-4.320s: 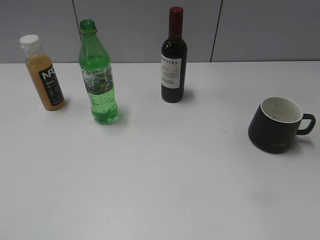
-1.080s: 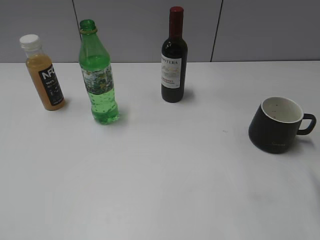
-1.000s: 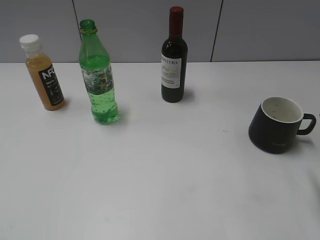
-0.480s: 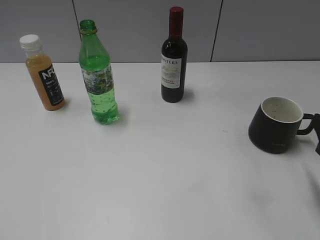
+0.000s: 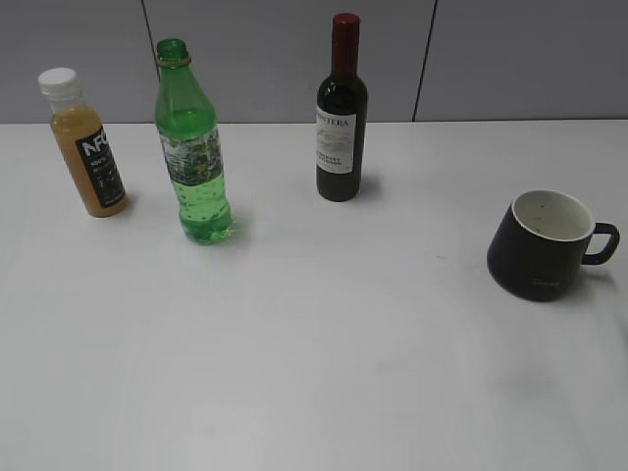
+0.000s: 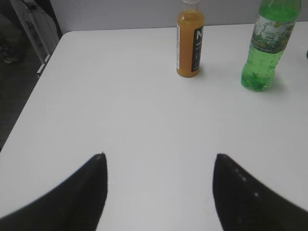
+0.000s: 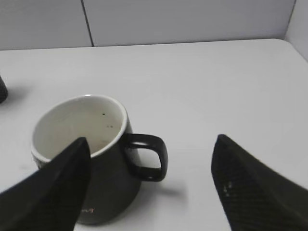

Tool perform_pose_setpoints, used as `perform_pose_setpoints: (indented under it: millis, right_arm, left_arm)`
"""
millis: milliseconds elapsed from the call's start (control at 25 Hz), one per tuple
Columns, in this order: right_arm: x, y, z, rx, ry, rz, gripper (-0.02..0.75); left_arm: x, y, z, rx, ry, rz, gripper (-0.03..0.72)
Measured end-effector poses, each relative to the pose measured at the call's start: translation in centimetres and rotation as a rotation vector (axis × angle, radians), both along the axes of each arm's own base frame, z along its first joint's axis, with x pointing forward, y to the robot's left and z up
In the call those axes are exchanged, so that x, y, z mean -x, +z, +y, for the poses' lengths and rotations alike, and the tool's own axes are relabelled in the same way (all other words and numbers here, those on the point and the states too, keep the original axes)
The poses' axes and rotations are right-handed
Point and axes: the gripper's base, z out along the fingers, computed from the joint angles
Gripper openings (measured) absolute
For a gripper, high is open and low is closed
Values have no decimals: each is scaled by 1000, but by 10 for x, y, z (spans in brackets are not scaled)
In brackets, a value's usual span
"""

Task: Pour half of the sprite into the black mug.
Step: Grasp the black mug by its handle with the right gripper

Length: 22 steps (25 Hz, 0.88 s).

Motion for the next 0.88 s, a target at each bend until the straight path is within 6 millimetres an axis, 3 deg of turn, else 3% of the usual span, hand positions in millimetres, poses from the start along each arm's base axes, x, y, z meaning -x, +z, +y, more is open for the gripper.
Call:
perform_pose_setpoints:
  millis: [160, 600, 880]
  right_arm:
    - [-6, -8, -11, -43, 12, -31, 592]
    - [-7, -57, -17, 19, 16, 157, 592]
    - [-21, -57, -23, 37, 19, 128, 592]
  left_arm:
    - [0, 0, 0, 0, 0, 0, 521]
    - [0, 0, 0, 0, 0, 0, 521]
    - [0, 0, 0, 0, 0, 0, 521]
